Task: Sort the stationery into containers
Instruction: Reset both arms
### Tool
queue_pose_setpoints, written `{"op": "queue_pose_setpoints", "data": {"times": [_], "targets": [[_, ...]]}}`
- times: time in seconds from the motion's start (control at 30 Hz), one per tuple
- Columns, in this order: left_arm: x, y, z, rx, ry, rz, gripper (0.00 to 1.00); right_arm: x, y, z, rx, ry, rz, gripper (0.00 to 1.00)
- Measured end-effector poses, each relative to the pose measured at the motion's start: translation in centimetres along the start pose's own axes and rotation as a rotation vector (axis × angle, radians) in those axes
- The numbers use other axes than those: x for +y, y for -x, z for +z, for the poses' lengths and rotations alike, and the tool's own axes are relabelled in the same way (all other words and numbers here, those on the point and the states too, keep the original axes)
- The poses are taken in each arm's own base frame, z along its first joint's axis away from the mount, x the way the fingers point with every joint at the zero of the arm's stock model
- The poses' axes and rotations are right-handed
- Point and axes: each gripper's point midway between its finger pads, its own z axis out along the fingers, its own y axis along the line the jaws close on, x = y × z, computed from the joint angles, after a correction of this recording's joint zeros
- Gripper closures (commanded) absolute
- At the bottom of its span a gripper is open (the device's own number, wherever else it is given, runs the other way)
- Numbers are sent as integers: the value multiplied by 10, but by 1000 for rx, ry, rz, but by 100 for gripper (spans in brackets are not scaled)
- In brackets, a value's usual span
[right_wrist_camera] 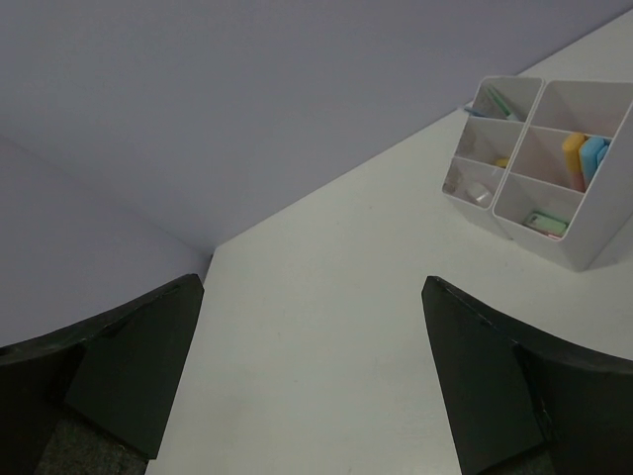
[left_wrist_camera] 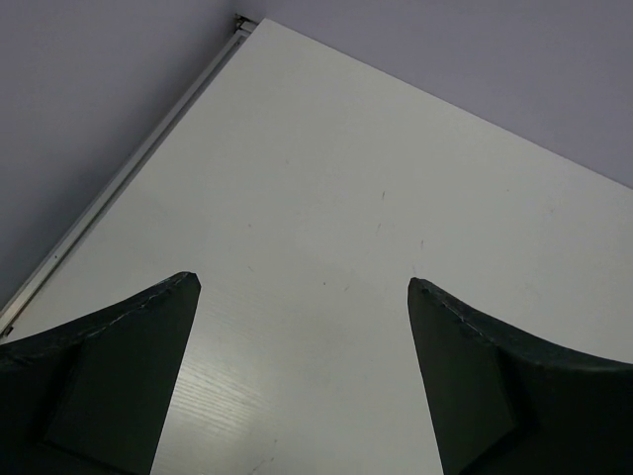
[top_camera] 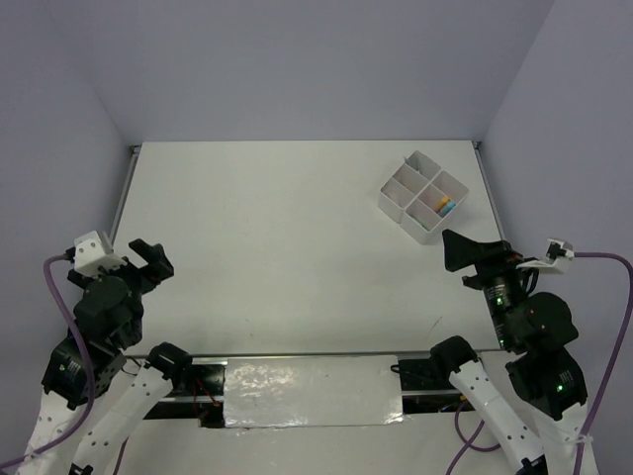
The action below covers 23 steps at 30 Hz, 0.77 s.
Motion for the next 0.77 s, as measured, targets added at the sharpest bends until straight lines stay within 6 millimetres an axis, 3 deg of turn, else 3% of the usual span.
{"op": "queue_pose_setpoints", "data": {"times": [0.23, 0.77], "targets": [[-6, -11, 7, 43, 0, 36, 1, 1, -4, 3, 19, 1, -5, 0], [-9, -12, 7, 50, -14, 37, 1, 1, -13, 10, 46, -2, -13, 0]]}}
